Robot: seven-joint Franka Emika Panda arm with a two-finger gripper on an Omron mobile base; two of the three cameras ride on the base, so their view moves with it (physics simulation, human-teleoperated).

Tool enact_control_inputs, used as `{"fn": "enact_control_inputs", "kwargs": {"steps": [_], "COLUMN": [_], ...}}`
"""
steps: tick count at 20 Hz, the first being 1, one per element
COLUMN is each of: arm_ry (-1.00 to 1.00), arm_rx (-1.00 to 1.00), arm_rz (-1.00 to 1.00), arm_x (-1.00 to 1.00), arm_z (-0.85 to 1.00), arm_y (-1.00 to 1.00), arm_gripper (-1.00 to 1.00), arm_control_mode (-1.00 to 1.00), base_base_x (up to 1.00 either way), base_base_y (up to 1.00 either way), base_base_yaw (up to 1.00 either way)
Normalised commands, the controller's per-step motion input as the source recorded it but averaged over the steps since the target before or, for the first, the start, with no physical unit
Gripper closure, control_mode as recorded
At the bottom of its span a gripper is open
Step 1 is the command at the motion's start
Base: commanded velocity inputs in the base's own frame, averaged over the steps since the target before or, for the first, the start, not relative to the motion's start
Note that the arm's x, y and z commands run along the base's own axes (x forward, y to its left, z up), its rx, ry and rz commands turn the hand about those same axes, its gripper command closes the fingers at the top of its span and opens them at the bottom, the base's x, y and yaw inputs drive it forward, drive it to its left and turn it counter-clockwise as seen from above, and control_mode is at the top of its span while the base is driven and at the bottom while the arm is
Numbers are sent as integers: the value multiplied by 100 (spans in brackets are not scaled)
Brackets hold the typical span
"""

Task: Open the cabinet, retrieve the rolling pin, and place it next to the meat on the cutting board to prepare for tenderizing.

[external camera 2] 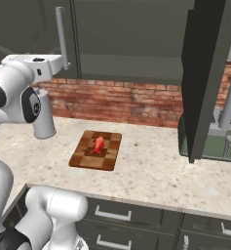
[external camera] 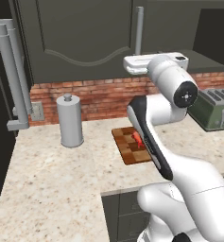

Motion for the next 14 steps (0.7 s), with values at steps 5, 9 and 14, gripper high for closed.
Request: {"fn": "enact_control_inputs", "kwargs": {"steps": [5,9,14], "arm_ry": [0,0,0], "arm_rx": [0,0,0], "arm_rz": [-3,0,0], "arm_x": [27,22,37], "arm_z": [7,0,0], "arm_y": [-11,-20,-3], "arm_gripper": [-100,-100,-100], "arm_control_mode": [-100,-100,-100], "base_base_x": [0,0,0], "base_base_y": [0,0,0], "base_base_yaw": [0,0,0]}}
